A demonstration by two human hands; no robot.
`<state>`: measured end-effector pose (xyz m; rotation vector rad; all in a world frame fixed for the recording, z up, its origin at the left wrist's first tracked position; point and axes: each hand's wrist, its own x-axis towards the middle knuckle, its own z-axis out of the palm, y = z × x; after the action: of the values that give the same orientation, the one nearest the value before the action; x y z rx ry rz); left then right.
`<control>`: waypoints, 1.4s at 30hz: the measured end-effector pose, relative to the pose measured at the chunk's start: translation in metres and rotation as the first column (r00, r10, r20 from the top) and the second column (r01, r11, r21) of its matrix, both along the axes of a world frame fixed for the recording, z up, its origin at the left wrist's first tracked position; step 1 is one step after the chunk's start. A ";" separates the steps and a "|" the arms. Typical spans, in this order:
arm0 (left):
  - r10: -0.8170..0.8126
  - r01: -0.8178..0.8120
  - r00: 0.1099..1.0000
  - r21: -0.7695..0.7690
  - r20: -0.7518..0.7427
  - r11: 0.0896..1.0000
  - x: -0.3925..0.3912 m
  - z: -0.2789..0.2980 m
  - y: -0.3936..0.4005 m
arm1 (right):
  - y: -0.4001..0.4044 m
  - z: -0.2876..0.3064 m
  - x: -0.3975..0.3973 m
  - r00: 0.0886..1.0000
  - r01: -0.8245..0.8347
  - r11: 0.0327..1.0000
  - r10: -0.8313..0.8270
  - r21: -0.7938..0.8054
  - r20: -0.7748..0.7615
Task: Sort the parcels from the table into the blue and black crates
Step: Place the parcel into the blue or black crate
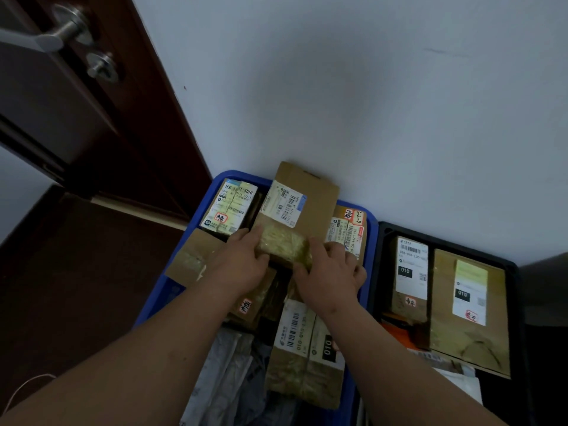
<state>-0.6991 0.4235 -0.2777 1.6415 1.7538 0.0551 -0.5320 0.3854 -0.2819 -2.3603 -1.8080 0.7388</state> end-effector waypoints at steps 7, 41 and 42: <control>0.092 -0.092 0.996 0.011 -0.001 0.996 0.000 0.014 -0.020 | -0.009 0.015 0.010 0.999 -0.026 1.000 0.026 0.011 -0.026; -0.328 0.332 0.943 0.217 -0.053 0.918 0.193 0.101 -0.278 | -0.313 0.106 0.191 0.983 0.181 0.983 -0.182 0.023 0.017; -0.332 0.338 0.941 0.233 -0.067 0.912 0.205 0.107 -0.285 | -0.320 0.108 0.201 0.983 0.184 0.983 -0.184 0.026 0.023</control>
<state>-0.4942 0.1385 -0.1709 2.1115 1.5038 0.0905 -0.3306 0.0653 -0.1735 -2.4891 -1.5692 0.6633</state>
